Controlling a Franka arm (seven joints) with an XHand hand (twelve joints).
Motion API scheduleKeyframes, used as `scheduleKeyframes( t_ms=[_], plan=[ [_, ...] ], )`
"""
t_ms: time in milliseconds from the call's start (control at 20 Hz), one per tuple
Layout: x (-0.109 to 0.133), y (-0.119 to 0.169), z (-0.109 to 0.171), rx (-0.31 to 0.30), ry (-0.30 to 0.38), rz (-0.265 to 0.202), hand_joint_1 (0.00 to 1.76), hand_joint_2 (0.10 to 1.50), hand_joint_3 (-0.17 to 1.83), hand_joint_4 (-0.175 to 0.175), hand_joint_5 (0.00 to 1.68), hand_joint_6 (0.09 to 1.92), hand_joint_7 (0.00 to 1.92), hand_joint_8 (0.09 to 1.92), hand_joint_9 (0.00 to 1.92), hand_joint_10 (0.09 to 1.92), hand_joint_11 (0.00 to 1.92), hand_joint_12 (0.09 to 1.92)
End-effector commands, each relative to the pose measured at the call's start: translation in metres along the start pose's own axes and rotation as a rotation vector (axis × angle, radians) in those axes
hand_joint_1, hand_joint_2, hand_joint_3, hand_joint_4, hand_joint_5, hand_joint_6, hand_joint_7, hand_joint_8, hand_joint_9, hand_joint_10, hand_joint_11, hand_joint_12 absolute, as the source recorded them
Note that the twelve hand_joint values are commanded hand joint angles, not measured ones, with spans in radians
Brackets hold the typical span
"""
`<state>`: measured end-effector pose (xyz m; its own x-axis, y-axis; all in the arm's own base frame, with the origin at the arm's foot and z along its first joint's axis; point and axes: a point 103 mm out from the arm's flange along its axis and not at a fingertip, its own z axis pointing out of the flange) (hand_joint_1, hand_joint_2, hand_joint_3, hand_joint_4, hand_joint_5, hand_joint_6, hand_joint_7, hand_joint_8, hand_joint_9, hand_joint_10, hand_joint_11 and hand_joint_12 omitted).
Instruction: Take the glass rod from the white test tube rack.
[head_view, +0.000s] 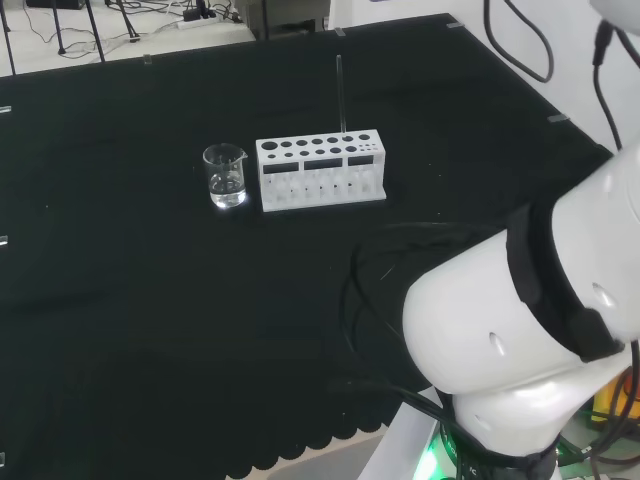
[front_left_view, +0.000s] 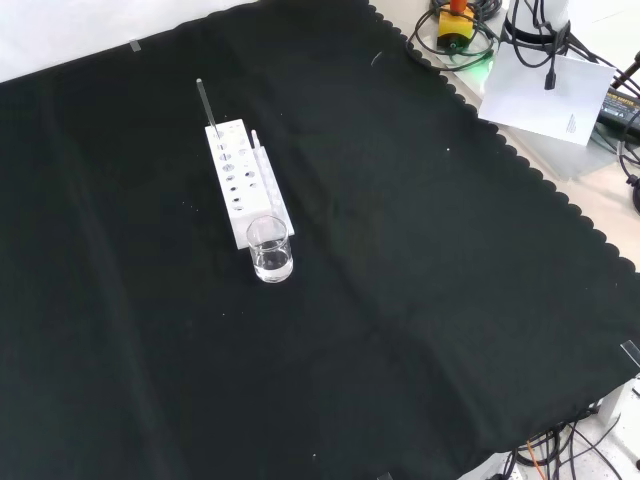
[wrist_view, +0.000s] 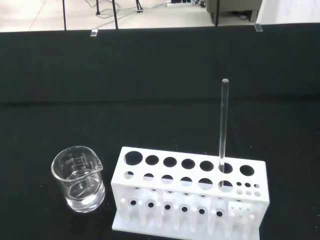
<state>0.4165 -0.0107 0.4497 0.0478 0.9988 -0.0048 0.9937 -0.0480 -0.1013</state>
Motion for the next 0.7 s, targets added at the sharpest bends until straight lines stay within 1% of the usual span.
scheduleKeyframes(
  t_ms=[50,200,300,550,700],
  plan=[
    [-0.016,0.054,0.018,0.012,0.006,-0.008,0.66,1.21,-0.17,-0.168,0.01,0.09,0.0,0.44,0.0,0.64,0.0,1.03],
    [-0.023,0.068,0.029,0.03,-0.01,-0.015,0.66,1.21,-0.17,-0.168,0.01,0.09,0.0,0.46,0.0,0.65,0.0,1.04],
    [-0.025,0.076,0.037,0.04,-0.044,-0.023,0.66,1.22,-0.17,-0.168,0.01,0.09,0.0,0.47,0.0,0.67,0.0,1.05],
    [-0.031,0.094,0.05,0.048,-0.043,-0.041,0.65,1.22,-0.17,-0.169,0.02,0.09,0.0,0.51,0.0,0.72,0.0,1.07],
    [-0.035,0.108,0.056,0.063,-0.037,-0.033,0.64,1.23,-0.17,-0.169,0.02,0.09,0.0,0.54,0.0,0.76,0.0,1.09]
  ],
)
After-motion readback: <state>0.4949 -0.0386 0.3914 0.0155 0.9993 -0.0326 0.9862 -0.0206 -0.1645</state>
